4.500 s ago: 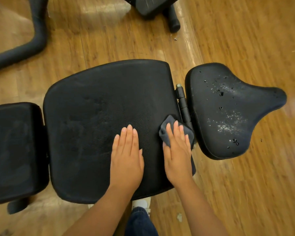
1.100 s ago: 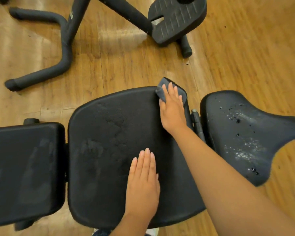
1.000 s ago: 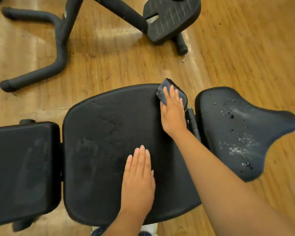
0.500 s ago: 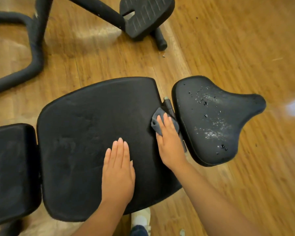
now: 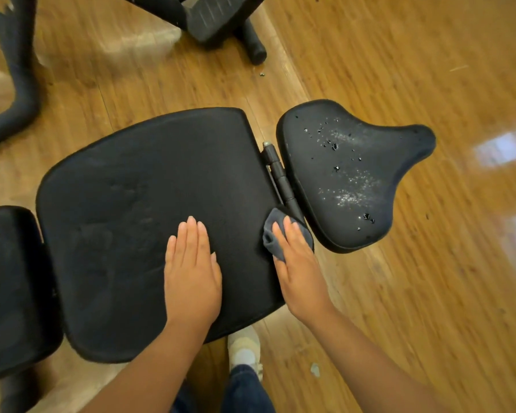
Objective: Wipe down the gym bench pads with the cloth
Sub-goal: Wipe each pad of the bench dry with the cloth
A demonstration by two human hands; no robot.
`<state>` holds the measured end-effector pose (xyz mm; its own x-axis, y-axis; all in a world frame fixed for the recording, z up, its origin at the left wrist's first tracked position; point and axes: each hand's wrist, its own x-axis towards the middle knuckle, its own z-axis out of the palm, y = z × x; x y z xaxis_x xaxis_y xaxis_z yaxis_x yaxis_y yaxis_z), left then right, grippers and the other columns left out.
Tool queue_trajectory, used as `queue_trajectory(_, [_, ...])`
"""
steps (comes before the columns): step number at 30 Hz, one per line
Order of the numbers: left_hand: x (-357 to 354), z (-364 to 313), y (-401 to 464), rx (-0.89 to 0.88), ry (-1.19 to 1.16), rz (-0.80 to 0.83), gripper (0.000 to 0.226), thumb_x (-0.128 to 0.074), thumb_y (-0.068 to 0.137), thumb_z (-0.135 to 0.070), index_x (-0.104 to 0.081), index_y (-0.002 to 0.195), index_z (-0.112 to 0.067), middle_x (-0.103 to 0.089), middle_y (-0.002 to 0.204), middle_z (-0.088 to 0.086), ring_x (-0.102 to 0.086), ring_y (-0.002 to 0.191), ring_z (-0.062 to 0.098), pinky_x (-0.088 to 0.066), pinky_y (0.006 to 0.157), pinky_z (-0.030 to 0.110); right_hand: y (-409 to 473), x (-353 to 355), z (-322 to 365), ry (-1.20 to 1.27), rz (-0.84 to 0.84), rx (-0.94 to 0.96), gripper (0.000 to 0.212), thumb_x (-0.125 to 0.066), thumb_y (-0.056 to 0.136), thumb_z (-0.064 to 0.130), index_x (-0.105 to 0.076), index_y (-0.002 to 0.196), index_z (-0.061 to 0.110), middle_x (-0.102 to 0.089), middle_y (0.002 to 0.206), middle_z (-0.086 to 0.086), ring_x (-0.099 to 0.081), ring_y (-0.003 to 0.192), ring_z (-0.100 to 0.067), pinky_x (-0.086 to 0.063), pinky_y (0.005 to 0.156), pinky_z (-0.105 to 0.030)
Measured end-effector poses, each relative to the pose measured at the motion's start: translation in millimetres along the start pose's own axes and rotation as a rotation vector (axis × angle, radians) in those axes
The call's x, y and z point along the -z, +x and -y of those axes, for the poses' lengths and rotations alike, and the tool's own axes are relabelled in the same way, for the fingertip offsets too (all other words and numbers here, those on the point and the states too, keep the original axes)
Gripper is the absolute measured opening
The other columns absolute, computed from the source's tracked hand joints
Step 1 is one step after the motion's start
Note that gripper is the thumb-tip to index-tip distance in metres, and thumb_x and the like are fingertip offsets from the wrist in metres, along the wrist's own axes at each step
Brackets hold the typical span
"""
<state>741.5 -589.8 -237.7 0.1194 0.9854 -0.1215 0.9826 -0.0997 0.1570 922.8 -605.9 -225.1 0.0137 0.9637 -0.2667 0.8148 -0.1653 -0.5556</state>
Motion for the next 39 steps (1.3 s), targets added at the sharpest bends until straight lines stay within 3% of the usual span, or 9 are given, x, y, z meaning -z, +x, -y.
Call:
queue_trajectory(7, [-1.8,-0.3,-0.8,0.0,-0.003,-0.011,0.056,-0.02,0.095,-0.025,-0.028,0.143,0.003,-0.029,0.15,0.02,-0.024,0.14,0.03,-0.015,0.116,0.042,-27.8,-12.0,-0.3,-0.027,-0.119,-0.057,0.054,-0.045,0.096,0.014,-0.025,0.145,0.02,-0.01,0.15,0.009,-0.007,0.142,-0.013,-0.008,0.115,-0.033])
queue_trajectory(14, [-5.0,1.8,-2.1,-0.038,-0.029,-0.035,0.055,-0.018,0.096,-0.024,-0.026,0.143,0.003,-0.027,0.151,0.02,-0.022,0.141,0.031,-0.017,0.116,0.045,-33.1,-29.5,13.4,-0.041,-0.287,-0.176,0.051,-0.038,0.095,0.016,-0.03,0.145,0.016,-0.023,0.153,-0.006,-0.005,0.139,-0.01,-0.003,0.115,-0.032])
queue_trajectory(18, [-7.4,6.8,-2.6,-0.063,-0.064,-0.058,0.055,-0.018,0.096,-0.024,-0.027,0.142,0.004,-0.029,0.15,0.021,-0.024,0.14,0.032,-0.018,0.116,0.045,-34.4,-38.7,21.9,-0.036,-0.371,-0.236,0.049,-0.035,0.095,0.017,-0.032,0.144,0.013,-0.024,0.153,-0.008,-0.012,0.143,-0.02,-0.001,0.115,-0.033])
queue_trajectory(31, [-11.9,10.3,-4.3,-0.107,-0.108,-0.094,0.052,-0.025,0.101,-0.02,-0.017,0.146,0.003,-0.016,0.155,0.017,-0.011,0.144,0.028,-0.004,0.118,0.038,-56.2,-81.0,61.1,0.251,-0.648,-0.388,0.051,-0.041,0.097,0.009,-0.024,0.145,0.008,-0.012,0.156,-0.01,0.006,0.142,-0.021,0.003,0.116,-0.037])
queue_trajectory(39, [-1.9,17.0,2.8,-0.162,-0.119,-0.023,0.051,-0.028,0.101,-0.021,-0.015,0.147,-0.002,-0.01,0.157,0.016,-0.005,0.145,0.028,-0.001,0.117,0.037,-68.1,-111.9,93.3,0.426,-0.772,-0.421,0.057,-0.042,0.096,0.007,-0.015,0.147,0.008,-0.002,0.157,-0.006,0.01,0.141,-0.016,-0.012,0.117,-0.044])
